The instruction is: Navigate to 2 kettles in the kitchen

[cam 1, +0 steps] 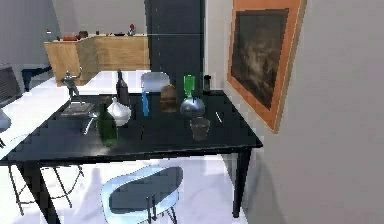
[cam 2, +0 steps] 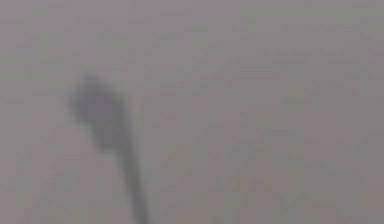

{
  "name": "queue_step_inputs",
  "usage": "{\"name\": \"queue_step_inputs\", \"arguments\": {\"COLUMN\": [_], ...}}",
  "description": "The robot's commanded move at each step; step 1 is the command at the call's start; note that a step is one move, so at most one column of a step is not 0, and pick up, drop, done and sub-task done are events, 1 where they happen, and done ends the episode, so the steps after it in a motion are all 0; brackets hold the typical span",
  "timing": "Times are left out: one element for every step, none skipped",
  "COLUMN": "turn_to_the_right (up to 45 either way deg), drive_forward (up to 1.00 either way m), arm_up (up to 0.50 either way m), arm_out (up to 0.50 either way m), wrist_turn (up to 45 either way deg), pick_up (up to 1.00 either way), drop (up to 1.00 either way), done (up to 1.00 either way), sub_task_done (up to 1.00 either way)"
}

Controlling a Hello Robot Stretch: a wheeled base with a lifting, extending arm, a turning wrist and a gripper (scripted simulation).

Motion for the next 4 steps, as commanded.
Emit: {"name": "queue_step_inputs", "arguments": {"turn_to_the_right": [-45.0, -45.0, -6.0, 0.0], "drive_forward": [0.00, 0.00, 0.00, 0.60], "arm_up": [0.00, 0.00, 0.00, 0.00], "arm_out": [0.00, 0.00, 0.00, 0.00], "wrist_turn": [0.0, 0.0, 0.0, 0.0], "pick_up": [0.00, 0.00, 0.00, 0.00], "drop": [0.00, 0.00, 0.00, 0.00], "done": [0.00, 0.00, 0.00, 0.00], "sub_task_done": [0.00, 0.00, 0.00, 0.00]}}
